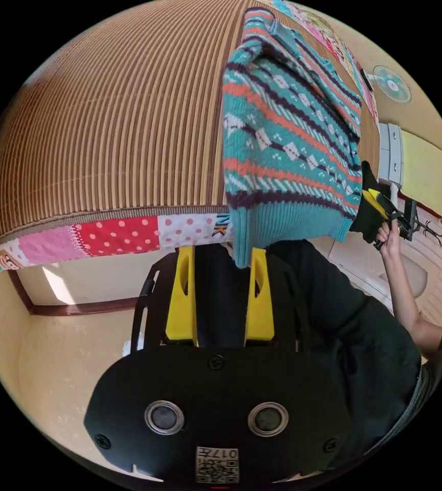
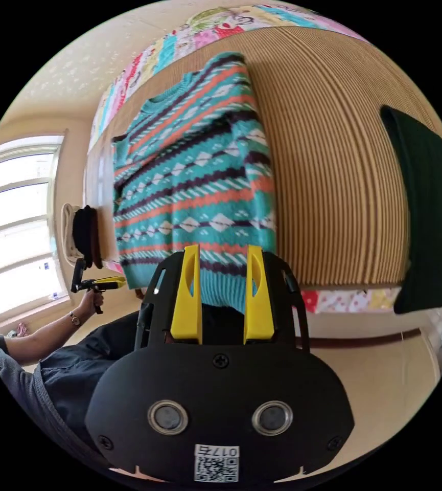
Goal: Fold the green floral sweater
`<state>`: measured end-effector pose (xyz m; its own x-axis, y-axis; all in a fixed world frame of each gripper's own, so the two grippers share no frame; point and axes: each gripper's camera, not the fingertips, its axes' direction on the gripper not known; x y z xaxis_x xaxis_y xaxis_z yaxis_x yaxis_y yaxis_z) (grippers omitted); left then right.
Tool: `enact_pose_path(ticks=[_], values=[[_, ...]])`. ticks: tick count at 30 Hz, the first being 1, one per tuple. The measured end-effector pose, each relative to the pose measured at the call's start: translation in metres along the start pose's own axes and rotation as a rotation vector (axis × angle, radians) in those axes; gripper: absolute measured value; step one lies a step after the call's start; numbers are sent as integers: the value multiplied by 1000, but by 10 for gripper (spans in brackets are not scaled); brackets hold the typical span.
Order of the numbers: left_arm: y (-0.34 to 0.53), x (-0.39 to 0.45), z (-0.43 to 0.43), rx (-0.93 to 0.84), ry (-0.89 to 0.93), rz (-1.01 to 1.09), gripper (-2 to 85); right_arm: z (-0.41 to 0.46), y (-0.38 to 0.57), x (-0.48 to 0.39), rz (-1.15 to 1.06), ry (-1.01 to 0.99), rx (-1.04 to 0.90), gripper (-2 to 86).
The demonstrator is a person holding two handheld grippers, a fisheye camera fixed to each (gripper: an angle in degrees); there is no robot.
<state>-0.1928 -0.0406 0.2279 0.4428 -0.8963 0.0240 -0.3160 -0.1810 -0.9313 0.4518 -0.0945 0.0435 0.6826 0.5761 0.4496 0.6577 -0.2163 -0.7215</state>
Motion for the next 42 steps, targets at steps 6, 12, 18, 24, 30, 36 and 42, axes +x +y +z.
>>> enact_pose_path(ticks=[6,12,18,24,30,36,42], values=[[-32,3,-11,-189,61,103,103,24,11,57,61,25,-193,154],[-27,10,-93,-304,163,279,42,1,9,99,63,-242,-224,45],[28,13,-267,-82,626,428,36,-110,48,150,13,-948,97,29],[96,24,-375,82,1078,583,37,-182,88,164,2,-1381,483,22],[61,-21,-364,417,1266,204,39,-148,33,188,317,-1366,523,20],[-42,-39,-365,623,1241,-166,39,-133,-121,203,470,-1238,451,23],[-155,-10,-413,683,1083,-211,39,-115,-261,196,578,-1038,411,31]])
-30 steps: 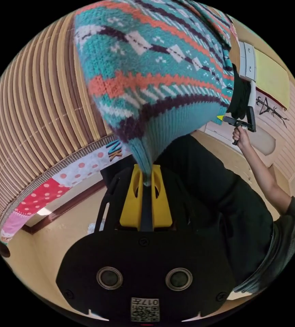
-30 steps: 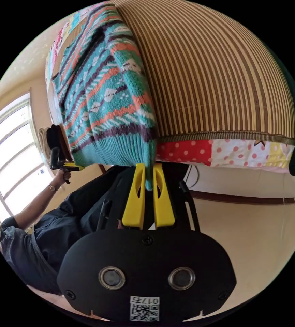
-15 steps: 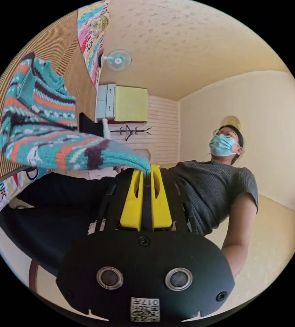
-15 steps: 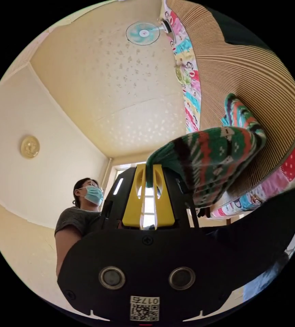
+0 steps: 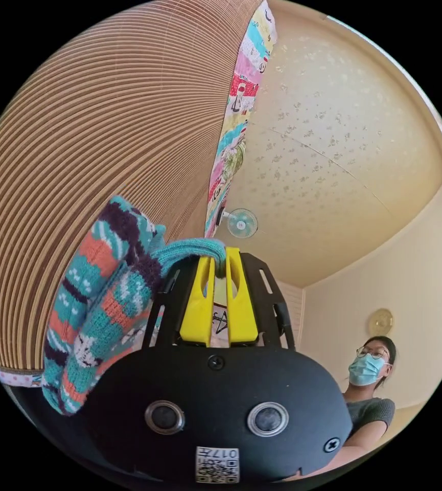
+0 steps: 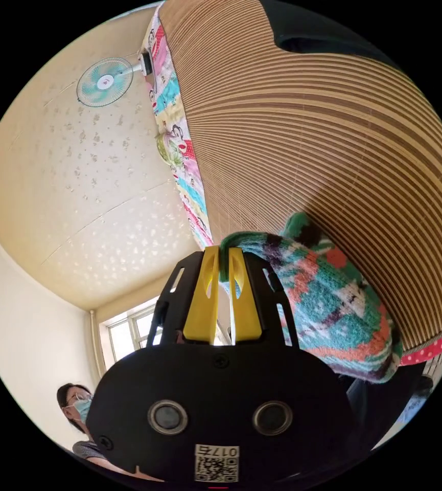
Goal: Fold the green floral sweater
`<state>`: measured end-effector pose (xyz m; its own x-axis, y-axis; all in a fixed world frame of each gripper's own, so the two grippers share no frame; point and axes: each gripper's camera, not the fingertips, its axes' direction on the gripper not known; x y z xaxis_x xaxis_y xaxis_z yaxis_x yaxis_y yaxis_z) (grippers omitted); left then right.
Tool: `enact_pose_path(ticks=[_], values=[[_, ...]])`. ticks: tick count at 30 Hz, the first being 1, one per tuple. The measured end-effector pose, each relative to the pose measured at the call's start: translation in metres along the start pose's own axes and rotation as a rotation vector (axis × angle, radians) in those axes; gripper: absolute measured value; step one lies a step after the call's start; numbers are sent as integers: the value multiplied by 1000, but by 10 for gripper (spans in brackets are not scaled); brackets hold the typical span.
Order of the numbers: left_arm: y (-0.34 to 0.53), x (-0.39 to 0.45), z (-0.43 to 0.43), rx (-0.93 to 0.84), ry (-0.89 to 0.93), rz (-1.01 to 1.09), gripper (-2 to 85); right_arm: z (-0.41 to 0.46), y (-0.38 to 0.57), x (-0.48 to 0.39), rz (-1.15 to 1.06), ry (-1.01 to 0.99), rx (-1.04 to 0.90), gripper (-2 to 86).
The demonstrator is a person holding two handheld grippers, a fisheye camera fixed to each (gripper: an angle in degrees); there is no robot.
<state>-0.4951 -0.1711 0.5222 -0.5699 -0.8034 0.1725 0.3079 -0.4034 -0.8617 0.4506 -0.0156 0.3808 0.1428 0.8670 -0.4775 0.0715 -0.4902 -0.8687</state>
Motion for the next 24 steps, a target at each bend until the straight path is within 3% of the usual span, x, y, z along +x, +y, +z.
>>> enact_pose_path(ticks=[6,9,11,14,18,20,24], values=[[-29,-17,36,18,-197,-36,52,59,-48,23,-29,160,-6,60],[-16,3,34,21,-161,48,100,69,-47,-4,-216,315,6,63],[4,27,20,24,-193,145,111,81,-29,-41,-462,485,-35,42],[52,52,-11,29,-446,254,124,115,10,-61,-663,727,-151,27],[120,-6,-45,4,-740,122,164,181,69,-35,-783,849,-416,14],[142,-44,-47,-64,-762,50,184,227,109,1,-777,928,-544,10],[165,-100,-26,-197,-649,46,189,274,140,57,-803,1075,-567,6]])
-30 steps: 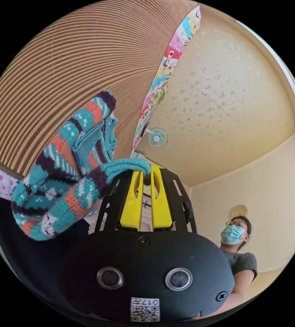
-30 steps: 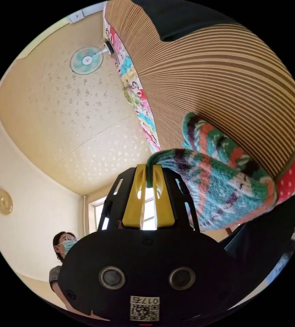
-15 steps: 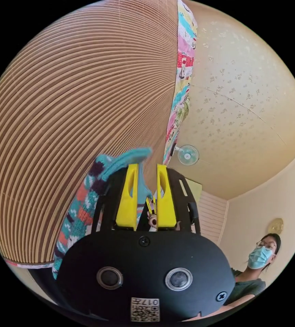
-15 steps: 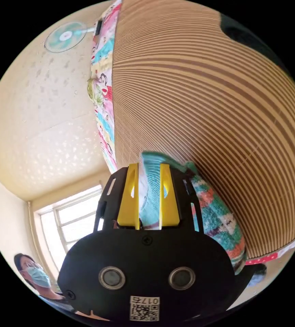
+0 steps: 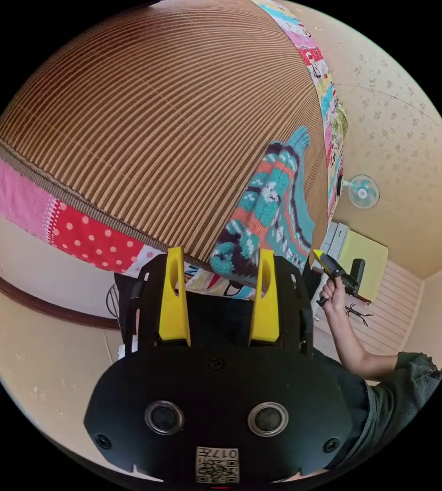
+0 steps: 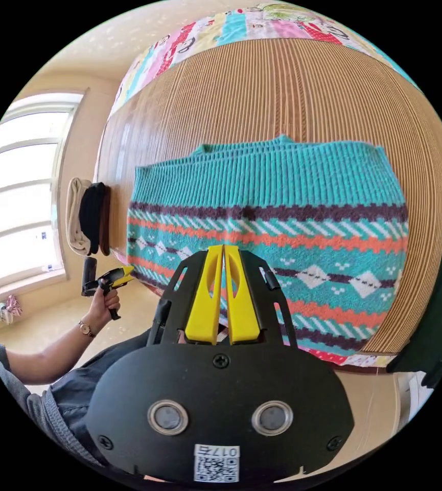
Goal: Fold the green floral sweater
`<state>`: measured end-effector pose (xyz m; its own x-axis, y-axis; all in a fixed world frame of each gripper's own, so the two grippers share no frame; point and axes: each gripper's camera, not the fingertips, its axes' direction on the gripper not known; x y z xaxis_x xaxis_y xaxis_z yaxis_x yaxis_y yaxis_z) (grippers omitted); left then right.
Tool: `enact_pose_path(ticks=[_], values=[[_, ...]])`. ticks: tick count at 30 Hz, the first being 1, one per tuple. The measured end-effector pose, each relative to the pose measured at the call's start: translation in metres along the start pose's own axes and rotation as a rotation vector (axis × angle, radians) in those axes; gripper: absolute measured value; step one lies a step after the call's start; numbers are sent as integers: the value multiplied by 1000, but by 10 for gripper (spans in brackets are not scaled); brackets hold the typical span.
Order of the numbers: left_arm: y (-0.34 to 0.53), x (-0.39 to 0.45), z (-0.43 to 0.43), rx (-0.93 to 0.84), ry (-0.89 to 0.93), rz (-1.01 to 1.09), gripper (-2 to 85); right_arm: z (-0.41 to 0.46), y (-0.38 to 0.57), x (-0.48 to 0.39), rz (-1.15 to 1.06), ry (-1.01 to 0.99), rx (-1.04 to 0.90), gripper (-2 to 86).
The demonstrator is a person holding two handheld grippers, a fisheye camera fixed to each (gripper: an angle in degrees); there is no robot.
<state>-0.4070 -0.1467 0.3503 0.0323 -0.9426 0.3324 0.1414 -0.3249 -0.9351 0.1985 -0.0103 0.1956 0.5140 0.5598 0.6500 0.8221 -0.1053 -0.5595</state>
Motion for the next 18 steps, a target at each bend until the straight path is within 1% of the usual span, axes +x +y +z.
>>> enact_pose_path(ticks=[1,2,3,6,8,9,11,13,15,16,18], values=[[-1,-2,7,-12,23,7,186,21,-3,-2,16,84,-1,5],[-5,-6,21,-35,74,11,182,42,-9,-1,35,128,-21,5],[-12,-12,38,-68,126,3,168,53,-13,0,46,134,-40,5],[-28,-31,64,-160,126,-78,134,72,-32,8,90,149,-66,3],[-35,-40,70,-222,160,-76,116,71,-42,16,134,123,-87,3],[-34,-37,61,-188,155,-32,101,70,-44,17,140,106,-84,3],[-27,-27,41,-111,163,42,85,66,-45,21,171,9,-61,2],[-18,-14,17,-52,217,127,79,69,-45,18,190,-57,-41,2],[-3,10,-16,-1,287,264,76,78,-44,8,192,-120,-20,2],[1,18,-24,7,286,301,75,86,-45,0,177,-170,-10,2],[22,56,-48,26,208,467,75,96,-50,-8,150,-269,-12,3]])
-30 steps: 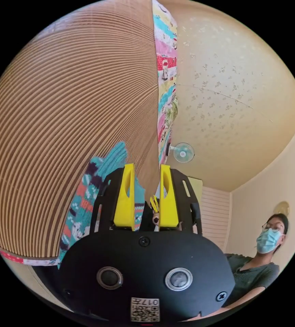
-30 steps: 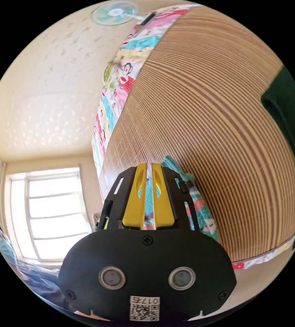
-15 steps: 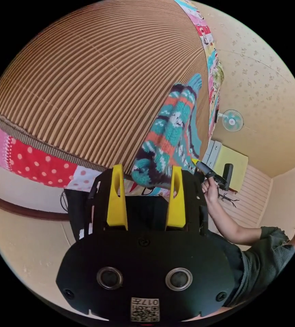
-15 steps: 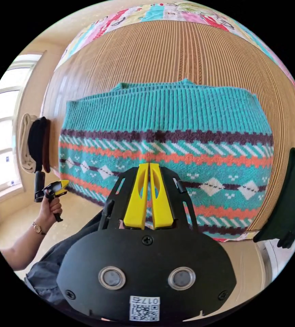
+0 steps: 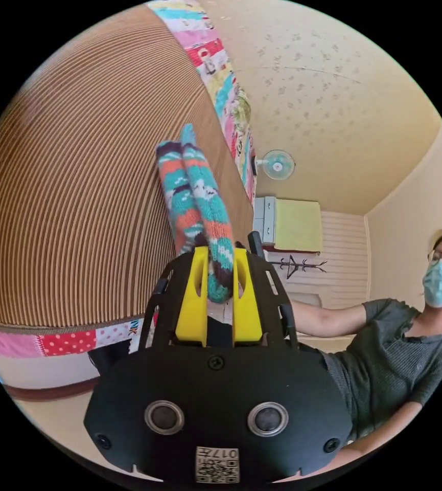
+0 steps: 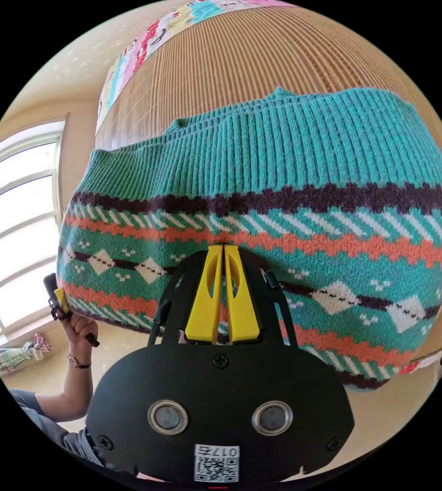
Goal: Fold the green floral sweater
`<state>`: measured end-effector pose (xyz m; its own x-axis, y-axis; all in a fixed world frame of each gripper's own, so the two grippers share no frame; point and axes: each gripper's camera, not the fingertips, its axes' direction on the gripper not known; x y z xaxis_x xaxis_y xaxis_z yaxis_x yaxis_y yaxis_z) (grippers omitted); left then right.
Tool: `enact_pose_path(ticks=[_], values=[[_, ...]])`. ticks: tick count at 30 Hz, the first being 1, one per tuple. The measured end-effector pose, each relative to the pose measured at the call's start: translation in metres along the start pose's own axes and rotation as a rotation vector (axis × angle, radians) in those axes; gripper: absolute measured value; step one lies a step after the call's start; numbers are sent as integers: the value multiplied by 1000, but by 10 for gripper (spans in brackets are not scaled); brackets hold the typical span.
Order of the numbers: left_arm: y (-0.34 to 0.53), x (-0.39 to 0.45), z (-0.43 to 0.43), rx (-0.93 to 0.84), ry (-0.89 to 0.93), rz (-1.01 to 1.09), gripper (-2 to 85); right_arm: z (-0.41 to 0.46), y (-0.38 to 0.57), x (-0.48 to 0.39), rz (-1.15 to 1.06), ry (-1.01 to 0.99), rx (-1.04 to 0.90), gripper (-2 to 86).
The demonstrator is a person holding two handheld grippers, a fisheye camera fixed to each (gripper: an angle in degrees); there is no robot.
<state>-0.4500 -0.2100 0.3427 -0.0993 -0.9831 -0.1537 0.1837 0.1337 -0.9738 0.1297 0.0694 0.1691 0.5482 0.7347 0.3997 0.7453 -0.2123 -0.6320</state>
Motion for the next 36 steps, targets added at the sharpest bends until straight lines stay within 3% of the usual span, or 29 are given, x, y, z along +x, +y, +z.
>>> enact_pose_path(ticks=[4,9,14,20,25,28,30,33,36], values=[[3,72,21,-61,-90,218,73,-1,-8,-7,-87,-193,-113,4],[25,155,147,-297,-187,505,75,-102,16,22,-173,-276,14,5],[69,164,308,-507,-230,592,79,-206,49,136,-32,-317,146,10],[129,127,472,-732,-240,477,136,-233,75,258,200,-428,140,54],[134,142,446,-668,-165,491,119,-258,86,277,158,-525,231,181],[118,131,387,-486,-207,396,123,-253,75,268,74,-527,125,246],[102,92,339,-308,-349,219,148,-242,65,261,22,-508,13,290],[89,17,307,-218,-455,-2,176,-221,49,247,-69,-519,-157,331],[81,-60,319,-265,-299,-185,203,-208,36,229,-125,-515,-238,328]])
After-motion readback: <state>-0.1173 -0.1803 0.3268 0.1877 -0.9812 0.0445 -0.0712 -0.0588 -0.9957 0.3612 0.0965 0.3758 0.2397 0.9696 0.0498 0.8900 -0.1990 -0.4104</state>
